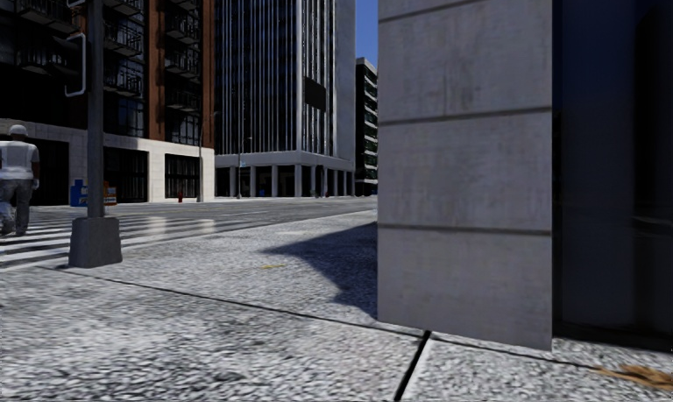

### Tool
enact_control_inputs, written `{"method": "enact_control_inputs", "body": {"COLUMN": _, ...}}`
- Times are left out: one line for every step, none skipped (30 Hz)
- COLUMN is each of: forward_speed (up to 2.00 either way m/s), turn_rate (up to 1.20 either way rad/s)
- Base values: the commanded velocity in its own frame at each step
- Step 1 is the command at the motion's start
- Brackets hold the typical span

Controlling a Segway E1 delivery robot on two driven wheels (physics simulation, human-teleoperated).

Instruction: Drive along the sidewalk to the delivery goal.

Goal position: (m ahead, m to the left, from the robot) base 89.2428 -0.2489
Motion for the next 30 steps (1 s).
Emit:
{"method": "enact_control_inputs", "body": {"forward_speed": 1.48, "turn_rate": 0.47}}
{"method": "enact_control_inputs", "body": {"forward_speed": 1.47, "turn_rate": 0.47}}
{"method": "enact_control_inputs", "body": {"forward_speed": 1.47, "turn_rate": 0.47}}
{"method": "enact_control_inputs", "body": {"forward_speed": 1.46, "turn_rate": 0.47}}
{"method": "enact_control_inputs", "body": {"forward_speed": 1.44, "turn_rate": 0.47}}
{"method": "enact_control_inputs", "body": {"forward_speed": 1.39, "turn_rate": 0.47}}
{"method": "enact_control_inputs", "body": {"forward_speed": 1.34, "turn_rate": 0.47}}
{"method": "enact_control_inputs", "body": {"forward_speed": 1.31, "turn_rate": 0.47}}
{"method": "enact_control_inputs", "body": {"forward_speed": 1.31, "turn_rate": 0.47}}
{"method": "enact_control_inputs", "body": {"forward_speed": 1.31, "turn_rate": 0.47}}
{"method": "enact_control_inputs", "body": {"forward_speed": 1.31, "turn_rate": 0.47}}
{"method": "enact_control_inputs", "body": {"forward_speed": 1.3, "turn_rate": 0.47}}
{"method": "enact_control_inputs", "body": {"forward_speed": 1.3, "turn_rate": 0.47}}
{"method": "enact_control_inputs", "body": {"forward_speed": 1.3, "turn_rate": 0.47}}
{"method": "enact_control_inputs", "body": {"forward_speed": 1.29, "turn_rate": 0.47}}
{"method": "enact_control_inputs", "body": {"forward_speed": 1.29, "turn_rate": 0.47}}
{"method": "enact_control_inputs", "body": {"forward_speed": 1.29, "turn_rate": 0.47}}
{"method": "enact_control_inputs", "body": {"forward_speed": 1.28, "turn_rate": 0.47}}
{"method": "enact_control_inputs", "body": {"forward_speed": 1.28, "turn_rate": 0.48}}
{"method": "enact_control_inputs", "body": {"forward_speed": 1.28, "turn_rate": 0.48}}
{"method": "enact_control_inputs", "body": {"forward_speed": 1.28, "turn_rate": 0.5}}
{"method": "enact_control_inputs", "body": {"forward_speed": 1.28, "turn_rate": 0.52}}
{"method": "enact_control_inputs", "body": {"forward_speed": 1.28, "turn_rate": 0.52}}
{"method": "enact_control_inputs", "body": {"forward_speed": 1.28, "turn_rate": 0.53}}
{"method": "enact_control_inputs", "body": {"forward_speed": 1.28, "turn_rate": 0.53}}
{"method": "enact_control_inputs", "body": {"forward_speed": 1.28, "turn_rate": 0.53}}
{"method": "enact_control_inputs", "body": {"forward_speed": 1.28, "turn_rate": 0.53}}
{"method": "enact_control_inputs", "body": {"forward_speed": 1.28, "turn_rate": 0.53}}
{"method": "enact_control_inputs", "body": {"forward_speed": 1.28, "turn_rate": 0.51}}
{"method": "enact_control_inputs", "body": {"forward_speed": 1.28, "turn_rate": 0.35}}
